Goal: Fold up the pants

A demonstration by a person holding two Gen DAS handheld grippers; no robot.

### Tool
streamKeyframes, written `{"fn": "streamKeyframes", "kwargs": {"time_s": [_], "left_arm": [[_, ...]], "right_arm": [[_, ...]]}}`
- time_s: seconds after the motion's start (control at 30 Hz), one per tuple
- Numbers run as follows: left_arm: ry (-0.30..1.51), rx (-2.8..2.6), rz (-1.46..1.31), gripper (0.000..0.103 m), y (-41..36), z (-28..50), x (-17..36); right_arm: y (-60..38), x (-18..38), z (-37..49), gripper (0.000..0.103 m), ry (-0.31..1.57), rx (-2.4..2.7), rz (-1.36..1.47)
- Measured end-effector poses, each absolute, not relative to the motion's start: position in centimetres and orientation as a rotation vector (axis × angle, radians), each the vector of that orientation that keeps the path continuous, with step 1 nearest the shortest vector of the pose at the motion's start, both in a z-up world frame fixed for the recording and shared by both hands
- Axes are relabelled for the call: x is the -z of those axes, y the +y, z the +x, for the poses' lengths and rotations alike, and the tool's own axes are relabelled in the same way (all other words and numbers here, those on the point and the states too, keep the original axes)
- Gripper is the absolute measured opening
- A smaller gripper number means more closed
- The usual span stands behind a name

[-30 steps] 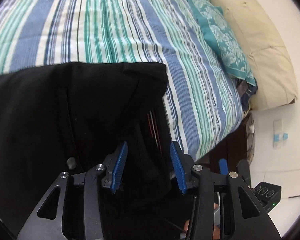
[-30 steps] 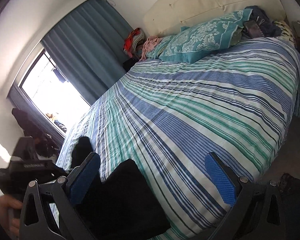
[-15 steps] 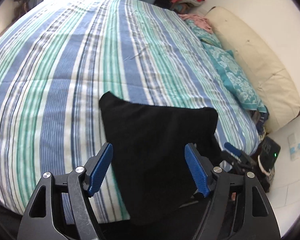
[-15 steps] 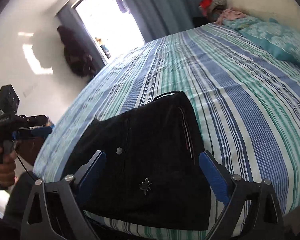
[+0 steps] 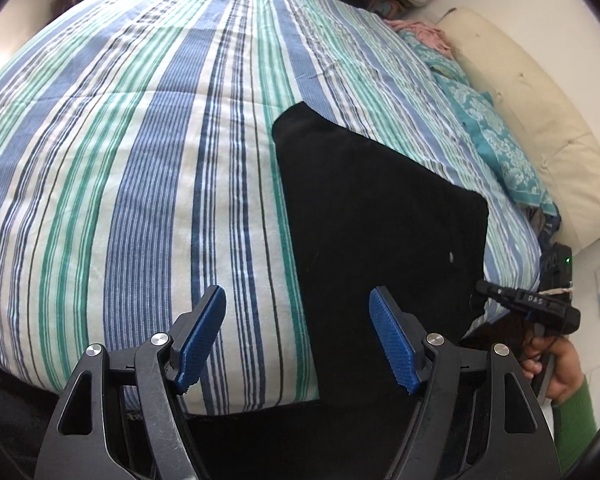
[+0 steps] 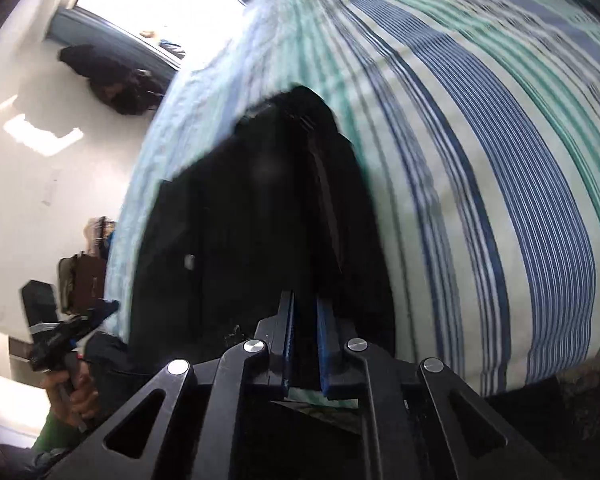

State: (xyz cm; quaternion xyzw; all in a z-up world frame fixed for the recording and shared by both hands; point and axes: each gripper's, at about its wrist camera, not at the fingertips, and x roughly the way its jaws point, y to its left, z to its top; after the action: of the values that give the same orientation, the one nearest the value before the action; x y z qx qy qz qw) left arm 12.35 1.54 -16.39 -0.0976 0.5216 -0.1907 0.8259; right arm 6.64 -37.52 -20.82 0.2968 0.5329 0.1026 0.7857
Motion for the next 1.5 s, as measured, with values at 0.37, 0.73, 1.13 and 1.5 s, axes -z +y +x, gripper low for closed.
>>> {"fn": "streamKeyframes", "kwargs": {"time_s": [0.37,0.73,1.13,1.5], "left_arm": [[0.965,0.451,0.019,0.076,-3.8,10.1,15.7],[0.999,0.505,0.218,0.095,-8.4,8.3,18.6],[1.082,0.314,0.062,0.096,-5.9,10.6,18.6],[1.049,0.274,0.102,0.096,-5.8,10.2,17.8]], "right_arm": [[-33.0,10.4,9.6,0.017,0.897,-0.229,0.315],[-34.7,19.2,15.7,0.0,1.0,-0.068,0.444],[-29.3,18.1,5.6,0.007,1.068,-0.112,0.19],[-30.9,19.2,4.3,0.007,1.008,-0.072,0.364]]}}
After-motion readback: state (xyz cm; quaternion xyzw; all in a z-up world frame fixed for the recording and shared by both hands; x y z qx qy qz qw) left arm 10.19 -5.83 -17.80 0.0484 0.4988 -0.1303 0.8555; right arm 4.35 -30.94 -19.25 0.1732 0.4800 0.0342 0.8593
